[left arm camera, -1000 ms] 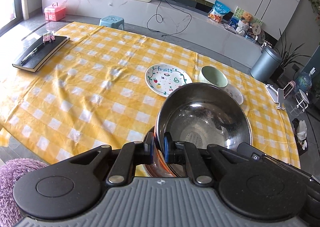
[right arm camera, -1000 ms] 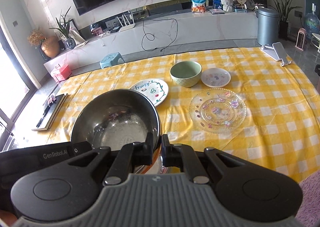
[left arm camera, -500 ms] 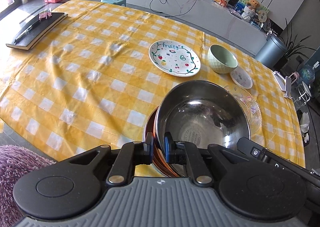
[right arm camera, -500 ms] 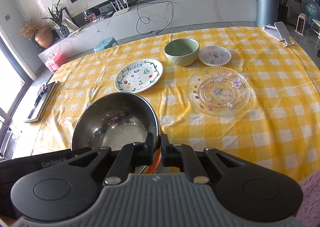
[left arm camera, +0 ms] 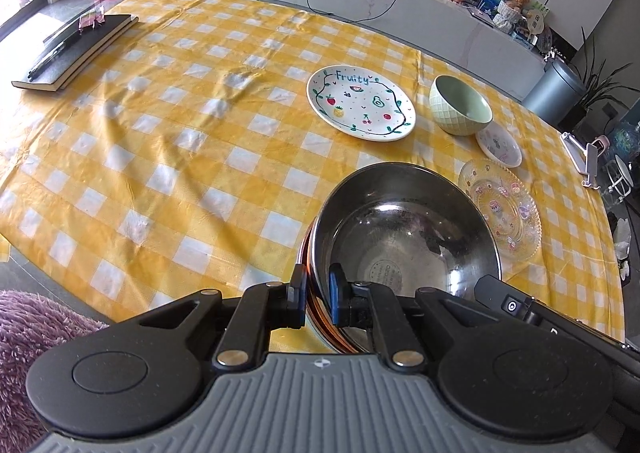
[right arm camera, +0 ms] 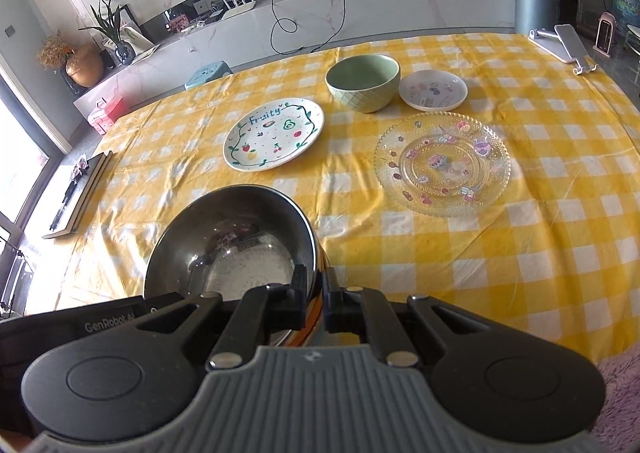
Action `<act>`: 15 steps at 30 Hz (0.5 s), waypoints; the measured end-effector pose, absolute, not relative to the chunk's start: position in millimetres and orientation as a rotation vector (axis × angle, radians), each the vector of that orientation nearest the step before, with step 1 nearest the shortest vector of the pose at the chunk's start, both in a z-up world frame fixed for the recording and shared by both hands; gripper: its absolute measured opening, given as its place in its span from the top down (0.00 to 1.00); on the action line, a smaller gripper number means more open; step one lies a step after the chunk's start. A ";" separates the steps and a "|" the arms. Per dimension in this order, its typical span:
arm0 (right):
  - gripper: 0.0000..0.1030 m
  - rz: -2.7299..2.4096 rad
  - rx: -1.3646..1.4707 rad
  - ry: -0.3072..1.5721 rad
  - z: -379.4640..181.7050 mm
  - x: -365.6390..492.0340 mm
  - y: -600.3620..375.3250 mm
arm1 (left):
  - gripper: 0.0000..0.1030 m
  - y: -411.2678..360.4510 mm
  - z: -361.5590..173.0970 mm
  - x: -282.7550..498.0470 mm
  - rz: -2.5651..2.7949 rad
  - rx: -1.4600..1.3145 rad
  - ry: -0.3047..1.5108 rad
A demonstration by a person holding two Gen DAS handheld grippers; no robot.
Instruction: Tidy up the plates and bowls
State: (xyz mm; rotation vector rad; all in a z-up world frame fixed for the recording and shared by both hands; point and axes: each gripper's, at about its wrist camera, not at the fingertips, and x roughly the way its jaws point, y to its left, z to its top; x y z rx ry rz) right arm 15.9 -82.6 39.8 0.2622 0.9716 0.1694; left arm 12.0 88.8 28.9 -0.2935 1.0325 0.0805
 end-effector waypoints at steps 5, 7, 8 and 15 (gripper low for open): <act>0.95 0.175 0.274 0.985 34.2 18.0 -82.9 | 0.89 89.5 25.8 13.8 0.083 -0.288 1.041; 0.94 0.173 0.274 0.984 33.2 18.4 -83.0 | 0.89 90.2 25.7 13.6 0.079 -0.290 1.038; 0.94 0.174 0.273 0.984 32.9 18.5 -82.9 | 0.89 90.5 25.6 13.6 0.079 -0.291 1.038; 0.91 0.183 0.291 0.983 34.2 17.0 -84.7 | 0.81 91.5 29.1 12.5 0.070 -0.303 1.032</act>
